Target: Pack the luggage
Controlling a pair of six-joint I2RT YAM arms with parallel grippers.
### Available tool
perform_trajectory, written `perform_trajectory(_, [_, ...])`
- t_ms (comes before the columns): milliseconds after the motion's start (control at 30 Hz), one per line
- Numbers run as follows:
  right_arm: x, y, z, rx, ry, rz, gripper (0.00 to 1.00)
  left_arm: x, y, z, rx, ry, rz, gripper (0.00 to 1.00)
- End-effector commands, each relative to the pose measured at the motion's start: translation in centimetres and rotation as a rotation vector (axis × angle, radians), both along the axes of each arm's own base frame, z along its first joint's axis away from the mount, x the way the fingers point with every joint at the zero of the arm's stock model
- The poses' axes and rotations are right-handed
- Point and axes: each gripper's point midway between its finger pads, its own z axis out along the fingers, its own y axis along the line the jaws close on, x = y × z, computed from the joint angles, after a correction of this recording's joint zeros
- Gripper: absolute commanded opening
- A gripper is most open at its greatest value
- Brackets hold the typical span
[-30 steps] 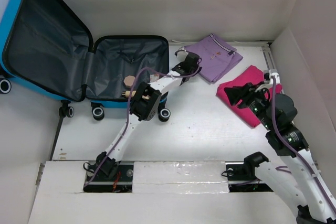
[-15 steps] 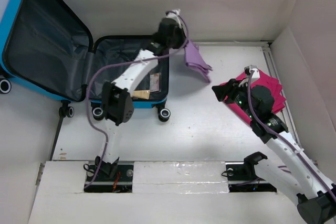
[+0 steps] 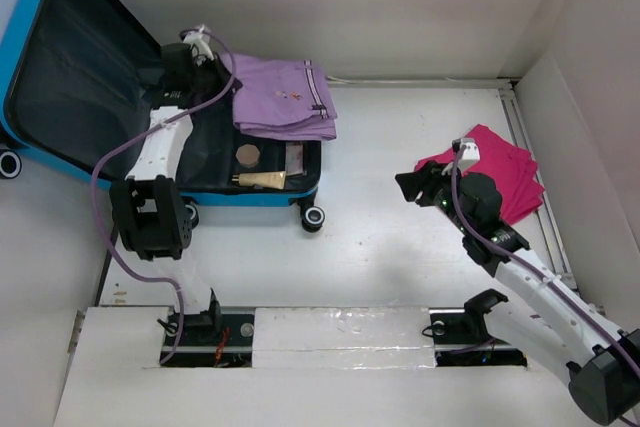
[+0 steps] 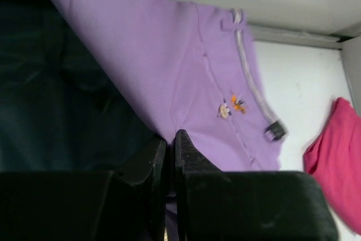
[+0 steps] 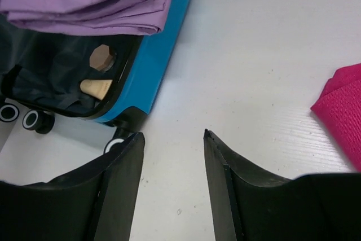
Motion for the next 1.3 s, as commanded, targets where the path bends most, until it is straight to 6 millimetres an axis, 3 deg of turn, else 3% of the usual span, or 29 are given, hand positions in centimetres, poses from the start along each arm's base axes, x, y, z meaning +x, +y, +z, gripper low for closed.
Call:
perform_trajectory(0, [0.4, 0.5, 2.4, 0.048, -0.08, -0.002, 0.52, -0.5, 1.5, 1.2, -0.028, -0.091, -0.063, 0.0])
perform_trajectory(167, [0.7, 0.5, 2.5, 0.047, -0.081, -0.011, 0.52, 0.3, 3.6, -4.2, -0.021, 0.025, -0.033, 0.0])
perform_trajectory(367, [0.7, 0.1, 2.9, 0.05, -0.092, -0.031, 0.52, 0.3, 7.8, -10.7, 0.02, 0.151, 0.107, 0.0])
perform_trajectory(433, [0.8, 0.1, 2.6, 0.045, -0.084, -0.031, 0.52, 0.2, 8.9, -11.7, 0.052, 0.18, 0.17, 0.0])
perform_trajectory(467, [0.8, 0.1, 2.6, 0.045, -0.083, -0.031, 0.52, 0.4, 10.9, -12.0, 0.093, 0.186, 0.255, 0.0])
perform_trajectory(500, [0.8, 0.1, 2.3, 0.04, -0.074, -0.031, 0.53, -0.2, 11.6, -13.0, 0.101, 0.229, 0.306, 0.0])
perform_trajectory(567, [1.0, 0.0, 1.9, 0.033, -0.064, -0.041, 0.53, -0.7, 13.7, -11.8, 0.139, 0.213, 0.435, 0.07])
perform_trajectory(600, [1.1, 0.1, 2.4, 0.038, -0.072, -0.042, 0.53, -1.4, 14.4, -11.8, 0.15, 0.221, 0.485, 0.21])
perform_trajectory(700, [1.2, -0.1, 1.8, 0.026, -0.055, -0.055, 0.53, -2.4, 16.5, -8.8, 0.129, 0.171, 0.666, 0.34])
perform_trajectory(733, [1.2, -0.1, 1.8, 0.026, -0.055, -0.055, 0.53, -2.9, 16.8, -8.2, 0.118, 0.171, 0.699, 0.44])
perform_trajectory(800, [1.2, -0.5, 1.8, 0.023, -0.054, -0.07, 0.55, -2.9, 14.9, -4.5, 0.092, 0.082, 0.688, 0.62])
perform_trajectory(833, [1.3, -0.6, 1.8, 0.021, -0.054, -0.082, 0.56, -3.0, 14.0, -3.7, 0.092, 0.057, 0.679, 0.67])
perform_trajectory(900, [1.2, -0.9, 2.0, 0.008, -0.054, -0.09, 0.59, -3.0, 11.1, -1.0, 0.104, -0.022, 0.632, 0.69])
perform_trajectory(933, [1.3, -1.5, 2.3, 0.009, -0.065, -0.123, 0.59, -3.4, 6.5, 1.0, 0.112, -0.078, 0.561, 0.69])
perform_trajectory(967, [1.4, -1.8, 2.3, 0.007, -0.066, -0.14, 0.6, -3.4, 3.8, 2.4, 0.122, -0.111, 0.521, 0.67])
perform_trajectory(1000, [1.2, -2.2, 3.6, 0.017, -0.088, -0.157, 0.6, -3.8, 1.1, 3.9, 0.127, -0.148, 0.482, 0.67])
perform_trajectory(1033, [1.1, -3.0, 3.4, -0.001, -0.063, -0.181, 0.59, -4.0, -1.5, 4.1, 0.146, -0.155, 0.457, 0.67])
perform_trajectory(1067, [1.1, -3.7, 5.6, 0.01, -0.09, -0.219, 0.56, -5.1, -7.5, 5.4, 0.134, -0.19, 0.347, 0.67])
perform_trajectory(1133, [-0.2, -5.3, 7.5, -0.001, -0.085, -0.267, 0.26, -6.4, -12.7, 5.1, 0.111, -0.172, 0.266, 0.64])
perform_trajectory(1167, [-0.7, -6.4, 9.1, 0.009, -0.108, -0.311, 0.14, -7.7, -17.5, 3.8, 0.09, -0.147, 0.168, 0.64])
perform_trajectory(1233, [-2.8, -8.2, 13.9, 0.058, -0.204, -0.346, 0.0, -9.3, -22.2, 2.9, 0.012, -0.109, 0.094, 0.63])
perform_trajectory(1267, [-3.6, -8.9, 14.5, 0.056, -0.204, -0.363, 0.0, -11.3, -26.2, 1.4, 0.002, -0.081, 0.015, 0.63])
